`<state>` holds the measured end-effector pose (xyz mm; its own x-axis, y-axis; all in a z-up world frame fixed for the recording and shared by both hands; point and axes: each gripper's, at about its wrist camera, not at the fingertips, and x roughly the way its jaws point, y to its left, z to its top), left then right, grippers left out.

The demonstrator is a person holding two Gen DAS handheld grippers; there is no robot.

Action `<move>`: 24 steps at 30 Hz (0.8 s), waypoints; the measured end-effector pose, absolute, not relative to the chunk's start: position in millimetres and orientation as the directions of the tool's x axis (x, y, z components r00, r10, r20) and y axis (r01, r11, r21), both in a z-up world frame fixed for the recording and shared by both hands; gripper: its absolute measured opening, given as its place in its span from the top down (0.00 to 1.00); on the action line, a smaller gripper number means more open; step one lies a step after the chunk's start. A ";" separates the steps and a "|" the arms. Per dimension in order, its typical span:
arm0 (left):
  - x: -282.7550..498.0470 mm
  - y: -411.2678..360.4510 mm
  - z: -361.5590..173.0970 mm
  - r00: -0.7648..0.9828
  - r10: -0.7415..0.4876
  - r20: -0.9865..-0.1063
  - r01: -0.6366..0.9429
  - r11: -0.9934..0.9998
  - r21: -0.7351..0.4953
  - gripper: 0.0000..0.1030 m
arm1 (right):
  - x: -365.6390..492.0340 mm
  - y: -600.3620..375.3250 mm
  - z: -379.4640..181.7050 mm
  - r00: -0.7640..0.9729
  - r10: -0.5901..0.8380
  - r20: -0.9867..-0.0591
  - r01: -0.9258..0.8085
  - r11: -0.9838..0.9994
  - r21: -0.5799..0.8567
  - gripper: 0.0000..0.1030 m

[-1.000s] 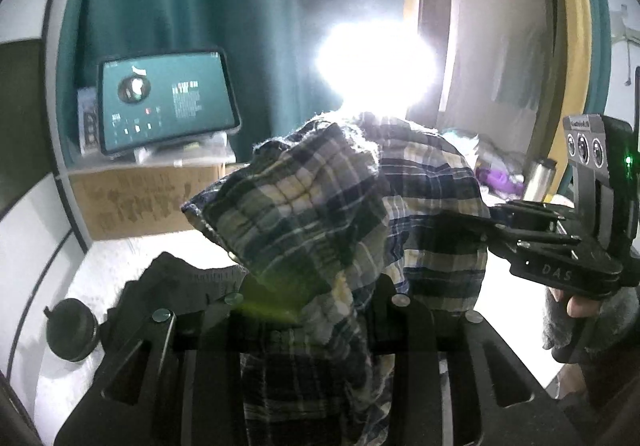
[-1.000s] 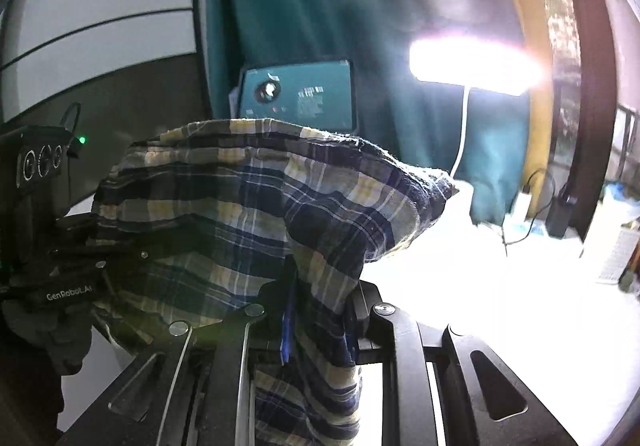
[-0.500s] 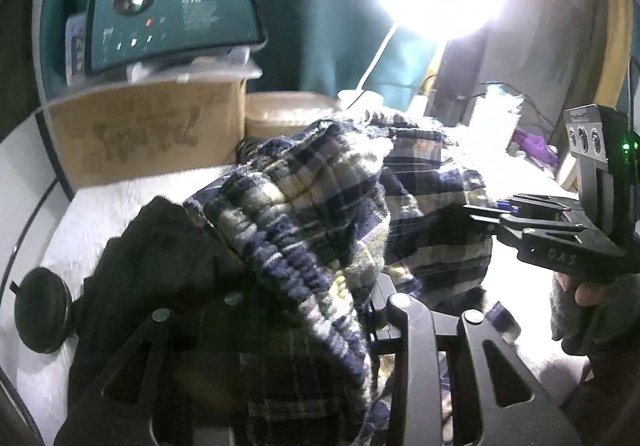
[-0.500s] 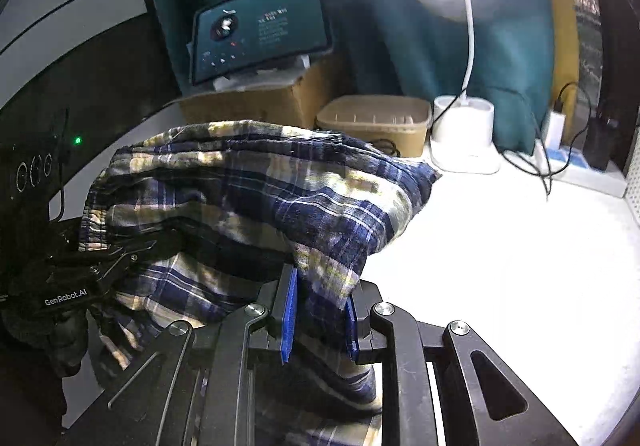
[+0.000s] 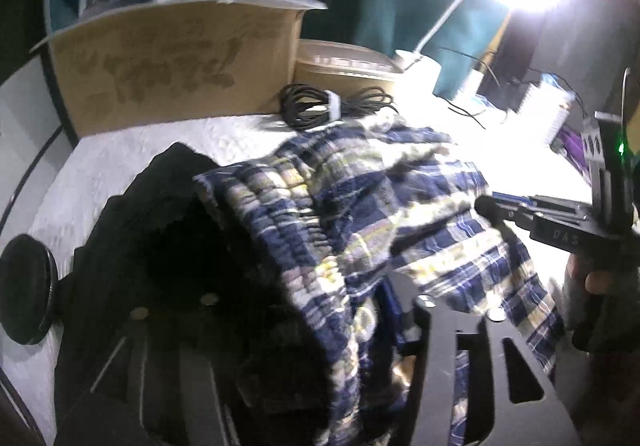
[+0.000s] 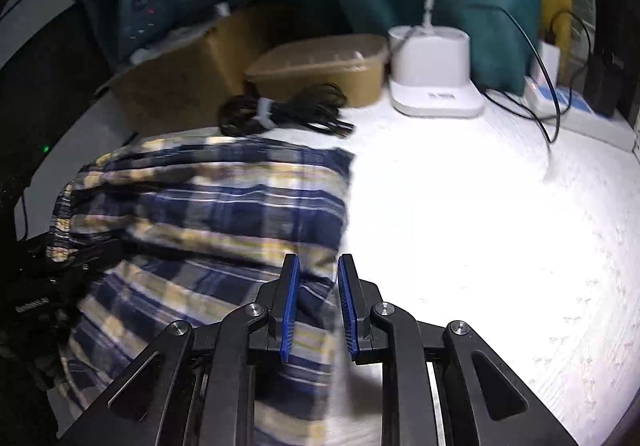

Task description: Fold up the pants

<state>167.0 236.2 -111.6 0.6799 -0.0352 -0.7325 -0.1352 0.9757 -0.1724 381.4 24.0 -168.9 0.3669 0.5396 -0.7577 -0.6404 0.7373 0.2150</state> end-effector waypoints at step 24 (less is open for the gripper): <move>174.7 265.5 -89.9 0.695 0.104 -0.711 -0.228 0.970 -0.080 0.39 | 406.9 30.7 -157.1 0.437 0.532 -0.725 -0.636 0.753 0.170 0.39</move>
<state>174.7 265.5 -89.9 0.6953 0.1044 -0.7111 -0.2277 0.9704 -0.0801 406.9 30.7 -157.1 0.4374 0.5323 -0.7248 -0.6356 0.7532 0.1696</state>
